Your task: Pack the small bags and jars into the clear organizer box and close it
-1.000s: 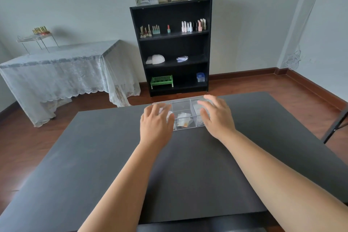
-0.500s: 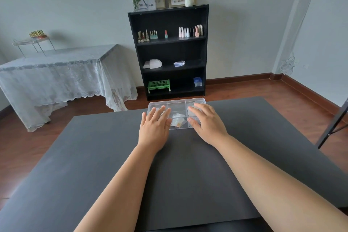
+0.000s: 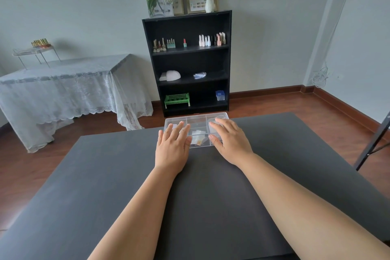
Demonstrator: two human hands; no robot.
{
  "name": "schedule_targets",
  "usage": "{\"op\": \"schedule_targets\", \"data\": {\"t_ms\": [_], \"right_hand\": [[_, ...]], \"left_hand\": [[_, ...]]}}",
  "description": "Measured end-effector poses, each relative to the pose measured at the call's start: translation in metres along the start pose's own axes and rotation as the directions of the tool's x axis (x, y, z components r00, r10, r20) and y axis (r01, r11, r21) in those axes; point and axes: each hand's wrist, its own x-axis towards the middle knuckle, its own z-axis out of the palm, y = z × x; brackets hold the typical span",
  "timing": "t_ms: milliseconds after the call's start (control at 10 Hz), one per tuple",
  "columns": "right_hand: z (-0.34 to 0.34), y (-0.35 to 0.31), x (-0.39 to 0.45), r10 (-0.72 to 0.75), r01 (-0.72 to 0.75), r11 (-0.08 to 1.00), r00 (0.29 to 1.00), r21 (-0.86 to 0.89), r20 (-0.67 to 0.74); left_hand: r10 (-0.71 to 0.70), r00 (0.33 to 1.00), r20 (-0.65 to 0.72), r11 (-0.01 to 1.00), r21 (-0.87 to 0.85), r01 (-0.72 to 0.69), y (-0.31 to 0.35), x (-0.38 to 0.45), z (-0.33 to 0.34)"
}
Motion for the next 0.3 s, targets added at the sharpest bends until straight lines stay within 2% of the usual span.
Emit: {"op": "schedule_targets", "data": {"t_ms": [100, 200, 300], "right_hand": [[0.000, 0.000, -0.003, -0.024, 0.023, 1.000, 0.997, -0.015, -0.079], [-0.008, -0.008, -0.015, 0.017, 0.009, 0.993, 0.974, 0.115, -0.224], [-0.020, -0.016, -0.023, 0.143, -0.002, 0.950, 0.892, 0.311, -0.430]], "left_hand": [[-0.013, 1.000, -0.025, 0.998, 0.053, 0.015, 0.001, -0.005, 0.001], [-0.036, 0.998, -0.060, 0.999, 0.033, 0.038, 0.003, -0.012, -0.005], [0.008, 0.998, -0.066, 1.000, -0.002, -0.008, 0.007, -0.023, -0.008]]}}
